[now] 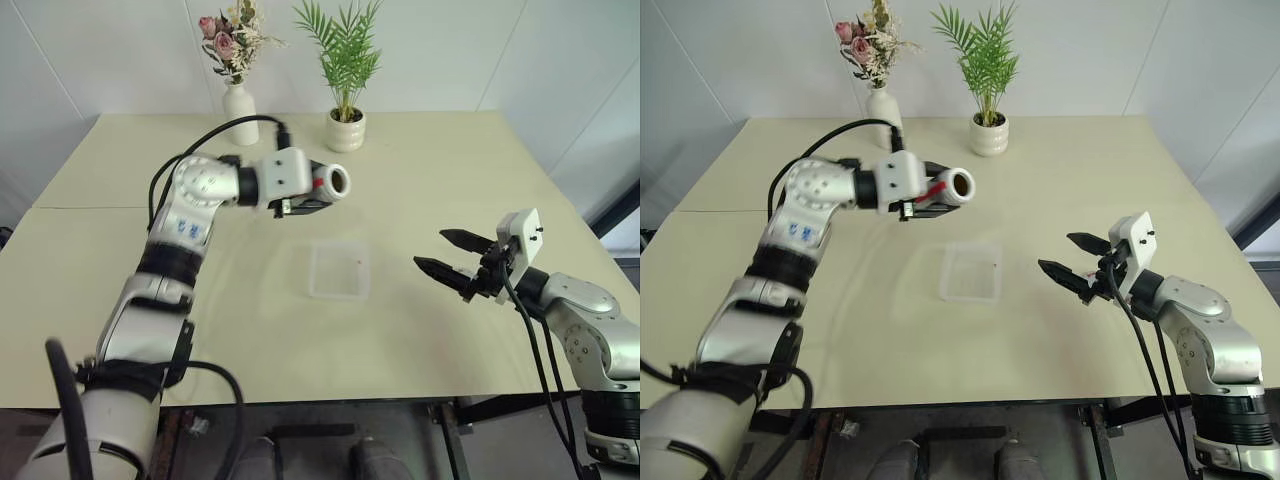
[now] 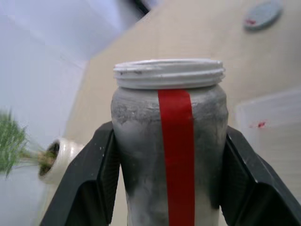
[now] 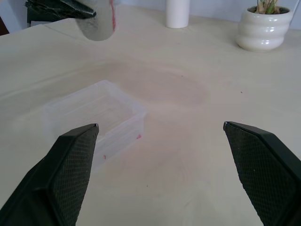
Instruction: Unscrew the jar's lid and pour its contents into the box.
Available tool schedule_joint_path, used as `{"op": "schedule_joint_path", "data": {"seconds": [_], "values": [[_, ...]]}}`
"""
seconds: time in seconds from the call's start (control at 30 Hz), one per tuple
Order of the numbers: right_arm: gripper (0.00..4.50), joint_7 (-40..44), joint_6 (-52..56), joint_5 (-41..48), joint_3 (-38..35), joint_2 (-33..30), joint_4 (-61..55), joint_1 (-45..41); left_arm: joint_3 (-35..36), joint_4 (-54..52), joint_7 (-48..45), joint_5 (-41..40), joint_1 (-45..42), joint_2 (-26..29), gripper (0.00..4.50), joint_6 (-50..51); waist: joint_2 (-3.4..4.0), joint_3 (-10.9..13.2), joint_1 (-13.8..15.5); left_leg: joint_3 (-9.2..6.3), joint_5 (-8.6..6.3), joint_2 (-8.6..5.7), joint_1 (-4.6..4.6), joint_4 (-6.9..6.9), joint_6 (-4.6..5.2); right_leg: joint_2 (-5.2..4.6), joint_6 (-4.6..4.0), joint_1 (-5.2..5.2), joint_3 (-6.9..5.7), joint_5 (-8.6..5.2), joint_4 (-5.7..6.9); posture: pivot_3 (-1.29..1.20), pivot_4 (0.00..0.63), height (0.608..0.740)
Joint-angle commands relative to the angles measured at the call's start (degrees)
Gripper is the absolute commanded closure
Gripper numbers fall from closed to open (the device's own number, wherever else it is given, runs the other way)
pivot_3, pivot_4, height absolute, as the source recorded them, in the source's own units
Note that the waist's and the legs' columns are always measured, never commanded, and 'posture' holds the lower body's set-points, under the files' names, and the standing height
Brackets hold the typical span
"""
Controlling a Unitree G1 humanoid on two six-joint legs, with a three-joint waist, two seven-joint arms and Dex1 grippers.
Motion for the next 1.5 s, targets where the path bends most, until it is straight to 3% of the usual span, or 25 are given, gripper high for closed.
{"op": "schedule_joint_path", "data": {"seconds": [0.03,0.27,0.47,0.6,0.77,0.87,1.03,1.07,1.1,1.2,1.33,1.4,1.5], "values": [[0.02,0.42,0.08,1.03,-2.26,-1.23,-2.39,0.47,7.52,-14.47,12.03,-4.67,6.8,-2.05,1.99,9.45,-0.01,0.0,-0.03,-0.04,0.0,0.0,-0.01,0.07,0.0,0.0,0.0,0.01,-0.03,0.0,0.08,0.0,0.15,0.74],[0.02,0.41,1.31,1.36,-2.9,-2.37,-3.46,2.16,11.96,-32.39,24.52,-7.85,23.35,-7.88,1.99,21.3,-0.03,-0.01,-0.02,-0.12,0.03,-0.03,0.6,0.03,0.1,0.02,0.07,0.81,-0.09,0.27,-0.34,0.0,0.15,0.74],[0.02,-1.59,3.81,2.45,-2.89,-1.68,-7.43,4.22,15.26,-37.76,33.98,-10.38,30.34,-12.78,1.99,26.66,-0.07,-0.01,-0.09,-0.1,0.01,-0.03,0.77,-0.02,0.15,0.01,0.11,1.05,-0.05,0.32,-0.63,0.0,0.15,0.74],[0.02,-1.63,3.19,2.14,-1.87,-0.71,-6.49,2.52,15.67,-38.23,36.49,-10.61,32.05,-13.81,1.99,24.13,-0.08,-0.01,-0.57,-0.08,-0.02,-0.03,0.76,-0.08,0.17,0.01,0.14,1.05,-0.03,0.36,-0.75,0.0,0.15,0.74],[0.02,-0.21,1.2,0.07,0.61,-0.01,-2.87,-1.15,16.26,-37.8,41.82,-6.54,32.3,-11.83,1.99,21.98,-0.08,-0.01,-0.83,-0.05,-0.04,-0.03,0.73,-0.19,0.19,0.01,0.15,1.05,-0.02,0.4,-0.99,0.0,0.15,0.74],[0.02,1.0,0.41,0.03,1.01,0.19,-1.17,-2.79,12.26,-36.84,40.48,-1.08,31.71,-6.98,1.99,18.65,-0.09,-0.01,-0.8,-0.05,-0.06,-0.03,0.69,-0.34,0.2,0.01,0.16,1.03,-0.01,0.42,-1.15,0.0,0.15,0.74],[0.02,0.93,-0.84,-0.86,2.42,1.63,0.23,-3.35,5.88,-32.6,39.79,8.99,23.83,2.28,1.99,12.94,-0.1,-0.02,-0.16,-0.04,-0.09,-0.04,0.62,-0.7,0.16,-0.01,0.15,0.98,-0.07,0.44,-1.51,0.0,0.15,0.74],[0.02,0.77,-1.14,-0.93,2.29,1.93,0.42,-3.26,3.48,-31.39,38.49,11.47,20.13,4.14,1.99,12.01,-0.1,-0.02,-0.06,-0.05,-0.09,-0.04,0.5,-0.73,0.16,-0.01,0.15,0.85,-0.08,0.45,-1.54,0.0,0.15,0.74],[0.02,0.5,-1.36,-0.84,2.11,2.48,0.58,-3.26,-3.09,-28.56,30.79,16.52,14.19,7.72,1.99,9.7,-0.12,-0.01,0.27,-0.05,-0.09,-0.04,0.34,-0.75,0.16,-0.01,0.16,0.73,-0.08,0.46,-1.57,0.0,0.15,0.74],[0.02,-0.18,-1.8,-0.4,1.62,4.27,1.59,-3.75,-11.45,-19.48,25.02,23.37,-0.41,12.01,1.99,1.57,-0.15,-0.02,1.05,-0.08,-0.06,-0.08,0.1,-0.83,0.14,-0.01,0.17,0.63,-0.22,0.54,-1.86,0.0,0.15,0.74],[0.02,0.84,-3.66,-1.89,2.61,5.61,5.26,-5.4,-27.04,-0.91,16.35,35.9,-19.84,12.28,1.99,-17.24,-0.13,-0.03,0.88,0.14,-0.25,-0.1,0.1,-0.95,0.27,-0.07,0.25,0.69,-0.06,0.56,-2.3,0.0,0.15,0.74],[0.02,1.43,-4.74,-2.38,3.02,6.11,7.01,-6.87,-32.79,4.72,18.08,41.07,-25.67,11.97,1.99,-28.47,-0.05,-0.06,0.56,0.24,-0.27,-0.1,0.09,-1.08,0.27,-0.07,0.27,0.65,0.0,0.53,-2.42,0.0,0.15,0.74],[0.02,0.9,-6.96,-3.25,2.63,7.19,9.31,-8.1,-40.04,8.36,21.54,50.16,-32.74,10.32,1.99,-37.68,-0.07,-0.05,0.23,0.51,-0.32,-0.01,0.01,-1.15,0.15,-0.06,0.22,0.3,0.3,0.37,-2.25,0.0,0.15,0.74]]}}
